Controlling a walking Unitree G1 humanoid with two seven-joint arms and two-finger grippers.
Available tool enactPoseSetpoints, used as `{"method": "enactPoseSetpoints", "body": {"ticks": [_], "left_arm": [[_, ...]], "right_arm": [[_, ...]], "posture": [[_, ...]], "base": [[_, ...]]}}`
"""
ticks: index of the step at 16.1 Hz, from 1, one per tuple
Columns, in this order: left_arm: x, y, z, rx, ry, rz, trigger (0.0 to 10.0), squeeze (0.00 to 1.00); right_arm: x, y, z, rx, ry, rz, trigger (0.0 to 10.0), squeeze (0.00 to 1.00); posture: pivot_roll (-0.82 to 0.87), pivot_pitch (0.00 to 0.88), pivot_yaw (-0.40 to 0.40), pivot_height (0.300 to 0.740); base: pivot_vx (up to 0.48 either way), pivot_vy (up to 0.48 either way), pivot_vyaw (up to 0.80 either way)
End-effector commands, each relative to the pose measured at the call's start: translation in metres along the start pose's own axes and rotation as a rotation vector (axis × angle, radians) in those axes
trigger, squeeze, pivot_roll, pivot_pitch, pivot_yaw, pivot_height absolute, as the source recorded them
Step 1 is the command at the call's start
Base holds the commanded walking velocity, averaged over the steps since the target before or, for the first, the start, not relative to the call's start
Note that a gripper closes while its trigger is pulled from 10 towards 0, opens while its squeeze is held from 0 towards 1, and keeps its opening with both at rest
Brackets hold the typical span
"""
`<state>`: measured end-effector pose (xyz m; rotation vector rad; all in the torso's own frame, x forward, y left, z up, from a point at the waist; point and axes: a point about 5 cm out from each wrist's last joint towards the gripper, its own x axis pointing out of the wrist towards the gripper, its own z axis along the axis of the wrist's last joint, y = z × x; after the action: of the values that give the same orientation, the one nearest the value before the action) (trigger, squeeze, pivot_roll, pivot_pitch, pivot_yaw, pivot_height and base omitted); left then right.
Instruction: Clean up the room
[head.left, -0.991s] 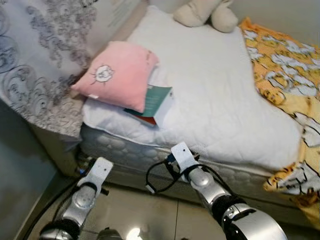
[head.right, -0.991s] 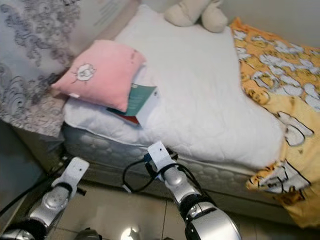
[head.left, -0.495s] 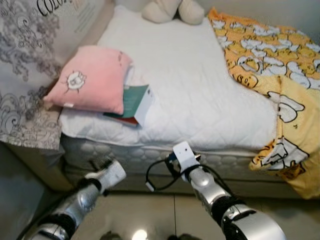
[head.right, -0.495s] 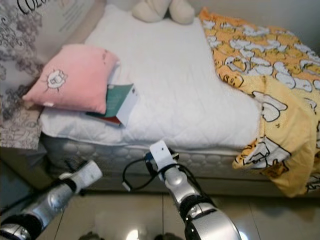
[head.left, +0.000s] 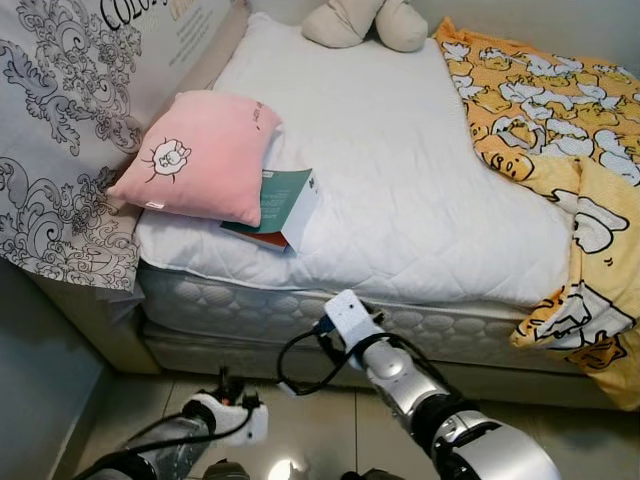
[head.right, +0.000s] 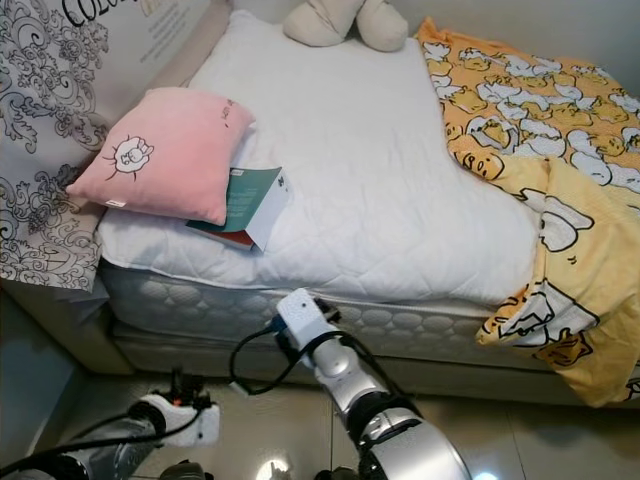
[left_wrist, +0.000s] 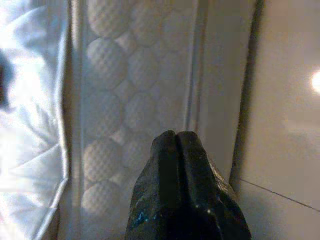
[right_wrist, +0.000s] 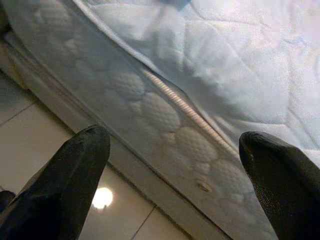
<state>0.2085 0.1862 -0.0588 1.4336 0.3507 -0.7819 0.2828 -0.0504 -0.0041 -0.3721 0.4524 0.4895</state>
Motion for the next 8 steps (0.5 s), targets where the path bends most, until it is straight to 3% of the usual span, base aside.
{"method": "enactPoseSetpoints", "body": {"ticks": [1,8], "left_arm": [[-0.002,-0.004,0.001,0.010,-0.013,-0.003,10.0,0.00],[0.001,0.000,0.002,0.057,-0.023,0.024,10.0,0.00]], "right_arm": [[-0.001,0.000,-0.006,0.010,0.028,-0.004,10.0,0.00],[-0.005,0.005,-0.018,-0.017,0.060,0.024,10.0,0.00]], "posture": [[0.23,0.055,-0.041,0.740],[0.20,0.057,-0.038,0.740]], "base": [[0.000,0.000,0.00],[0.000,0.000,0.00]]}}
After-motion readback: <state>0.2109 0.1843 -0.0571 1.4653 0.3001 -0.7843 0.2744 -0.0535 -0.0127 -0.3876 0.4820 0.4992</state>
